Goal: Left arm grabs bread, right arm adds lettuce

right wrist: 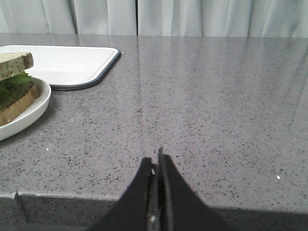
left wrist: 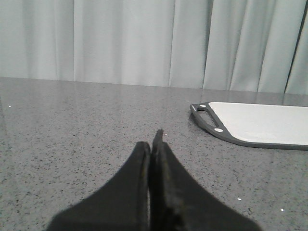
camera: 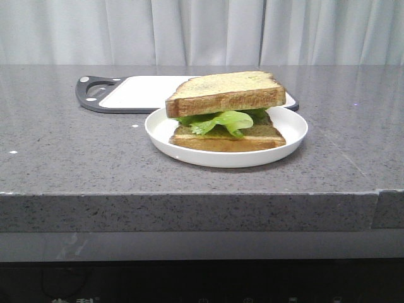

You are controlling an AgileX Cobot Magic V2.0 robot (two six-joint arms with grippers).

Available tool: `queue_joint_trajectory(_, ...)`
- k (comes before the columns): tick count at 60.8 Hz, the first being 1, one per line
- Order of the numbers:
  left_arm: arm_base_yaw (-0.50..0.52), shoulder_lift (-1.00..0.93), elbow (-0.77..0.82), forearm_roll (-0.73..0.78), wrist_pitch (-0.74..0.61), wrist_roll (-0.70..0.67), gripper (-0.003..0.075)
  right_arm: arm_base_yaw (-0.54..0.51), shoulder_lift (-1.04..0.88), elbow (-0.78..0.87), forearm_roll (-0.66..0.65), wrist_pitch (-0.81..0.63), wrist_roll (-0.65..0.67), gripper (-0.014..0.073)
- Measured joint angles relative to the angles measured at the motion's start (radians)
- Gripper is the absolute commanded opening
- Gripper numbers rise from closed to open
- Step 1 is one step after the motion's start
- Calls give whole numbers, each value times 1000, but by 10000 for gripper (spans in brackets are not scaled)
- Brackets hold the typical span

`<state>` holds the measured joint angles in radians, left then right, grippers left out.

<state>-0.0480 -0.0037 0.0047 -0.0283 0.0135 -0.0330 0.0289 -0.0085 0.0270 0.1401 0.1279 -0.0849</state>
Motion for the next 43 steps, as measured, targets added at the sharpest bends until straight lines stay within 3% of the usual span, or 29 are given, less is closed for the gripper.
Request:
queue_joint_trajectory(21, 0, 0, 0, 0, 0, 0, -20, 0, 0, 0, -80, -45, 120, -118)
queue_joint_trajectory(43, 0, 0, 0, 0, 0, 0, -20, 0, 0, 0, -89, -45, 132, -118)
